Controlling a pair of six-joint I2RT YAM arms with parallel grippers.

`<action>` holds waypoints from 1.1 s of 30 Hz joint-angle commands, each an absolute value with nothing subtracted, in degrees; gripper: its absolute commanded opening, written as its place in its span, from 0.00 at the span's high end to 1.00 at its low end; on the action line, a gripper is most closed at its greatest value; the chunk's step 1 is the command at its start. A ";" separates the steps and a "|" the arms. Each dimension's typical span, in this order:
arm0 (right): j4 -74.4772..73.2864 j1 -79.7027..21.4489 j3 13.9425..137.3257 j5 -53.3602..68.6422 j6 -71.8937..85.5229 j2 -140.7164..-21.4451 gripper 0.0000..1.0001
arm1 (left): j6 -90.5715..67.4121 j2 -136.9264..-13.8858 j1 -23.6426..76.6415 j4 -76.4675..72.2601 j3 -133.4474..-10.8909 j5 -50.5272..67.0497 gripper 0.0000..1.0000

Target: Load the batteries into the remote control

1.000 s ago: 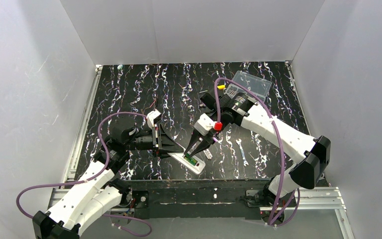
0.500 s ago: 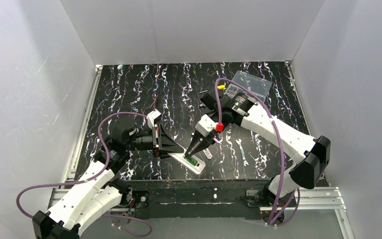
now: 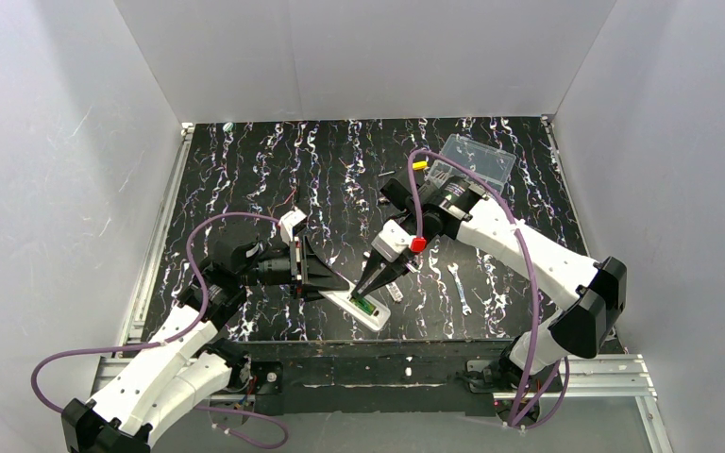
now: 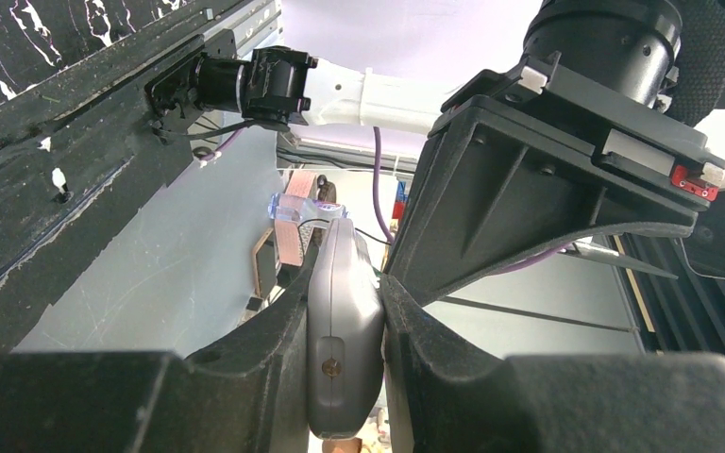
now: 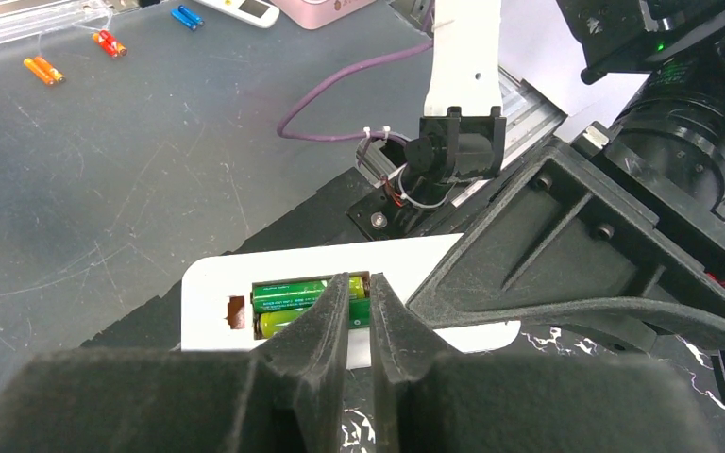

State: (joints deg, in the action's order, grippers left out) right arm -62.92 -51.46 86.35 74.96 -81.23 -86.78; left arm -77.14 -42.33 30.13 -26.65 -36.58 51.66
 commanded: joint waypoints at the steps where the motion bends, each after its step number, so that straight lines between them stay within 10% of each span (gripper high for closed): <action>1: -68.43 -51.71 84.38 73.48 -81.23 -87.02 0.82 | -77.87 -41.03 29.80 -30.81 -39.04 54.07 1.00; 33: -64.67 -51.73 78.41 70.76 -76.43 -79.43 0.83 | -72.95 -38.40 29.82 -27.11 -38.69 51.42 1.00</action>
